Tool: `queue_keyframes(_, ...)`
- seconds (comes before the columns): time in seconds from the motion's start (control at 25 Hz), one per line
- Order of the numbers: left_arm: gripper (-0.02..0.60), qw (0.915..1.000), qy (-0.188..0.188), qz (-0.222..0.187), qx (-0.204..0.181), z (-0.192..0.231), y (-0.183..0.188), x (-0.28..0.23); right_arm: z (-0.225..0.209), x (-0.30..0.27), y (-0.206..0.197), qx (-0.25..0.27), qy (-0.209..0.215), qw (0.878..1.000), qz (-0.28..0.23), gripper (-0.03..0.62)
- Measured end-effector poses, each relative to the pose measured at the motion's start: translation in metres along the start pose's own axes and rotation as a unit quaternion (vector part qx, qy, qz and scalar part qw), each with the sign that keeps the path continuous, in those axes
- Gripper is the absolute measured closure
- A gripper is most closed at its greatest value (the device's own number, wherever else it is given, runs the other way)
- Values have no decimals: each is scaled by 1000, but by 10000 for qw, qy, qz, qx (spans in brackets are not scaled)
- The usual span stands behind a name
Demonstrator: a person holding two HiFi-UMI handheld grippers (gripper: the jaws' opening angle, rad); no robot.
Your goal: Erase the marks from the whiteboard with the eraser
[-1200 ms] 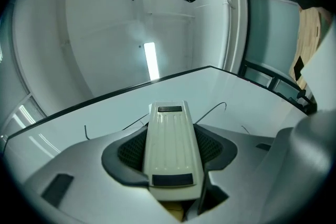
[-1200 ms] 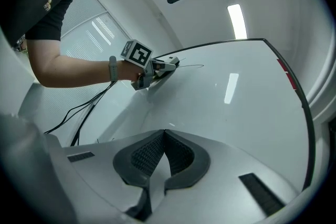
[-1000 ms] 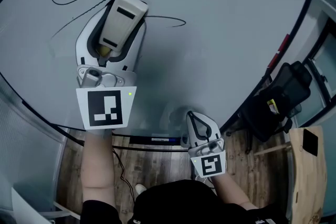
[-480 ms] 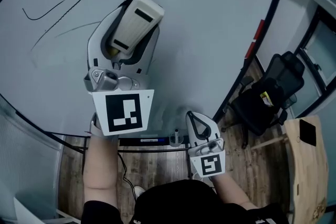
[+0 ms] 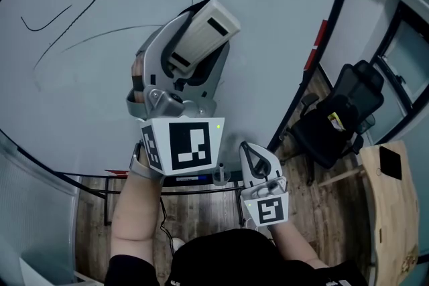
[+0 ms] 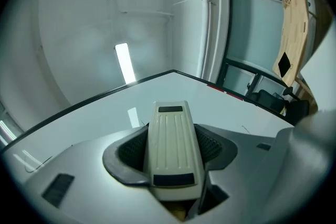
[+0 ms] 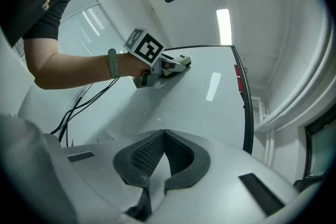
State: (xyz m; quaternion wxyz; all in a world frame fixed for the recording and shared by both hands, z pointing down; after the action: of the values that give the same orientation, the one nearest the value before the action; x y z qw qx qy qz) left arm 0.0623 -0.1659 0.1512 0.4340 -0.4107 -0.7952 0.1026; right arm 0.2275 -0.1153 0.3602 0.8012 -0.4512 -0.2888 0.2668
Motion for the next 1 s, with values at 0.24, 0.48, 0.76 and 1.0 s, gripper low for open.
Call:
queue_keyframes(0.24, 316, 9992, 370, -27, 141, 32, -3, 6, 11, -6, 7, 30, -10, 10000, -9, 566)
queue_keyframes(0.48, 316, 9974, 596, 106, 395, 84, -26, 29, 36, -26, 16, -16, 183, 9998, -17, 566)
queue_keyframes(0.76, 316, 9926, 872, 232, 809, 148, -71, 64, 88, -69, 27, -108, 635, 9979, -68, 566)
queue_keyframes(1.0, 316, 9830, 1195, 345, 1347, 203, -108, 95, 126, -106, 36, -138, 887, 9958, -152, 566)
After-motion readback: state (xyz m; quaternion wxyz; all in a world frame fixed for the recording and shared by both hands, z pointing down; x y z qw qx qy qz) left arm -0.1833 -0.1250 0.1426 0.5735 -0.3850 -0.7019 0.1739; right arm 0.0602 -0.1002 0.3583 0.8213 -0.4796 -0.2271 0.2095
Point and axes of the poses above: the fingertips, and each gripper's own axes: x backward along the fingers, z to its left, y out of its top, the point moved 10 cm from there along x, backward along the fingers, and after that the axes turned 9 degrees about y, right-handed, at the moved point
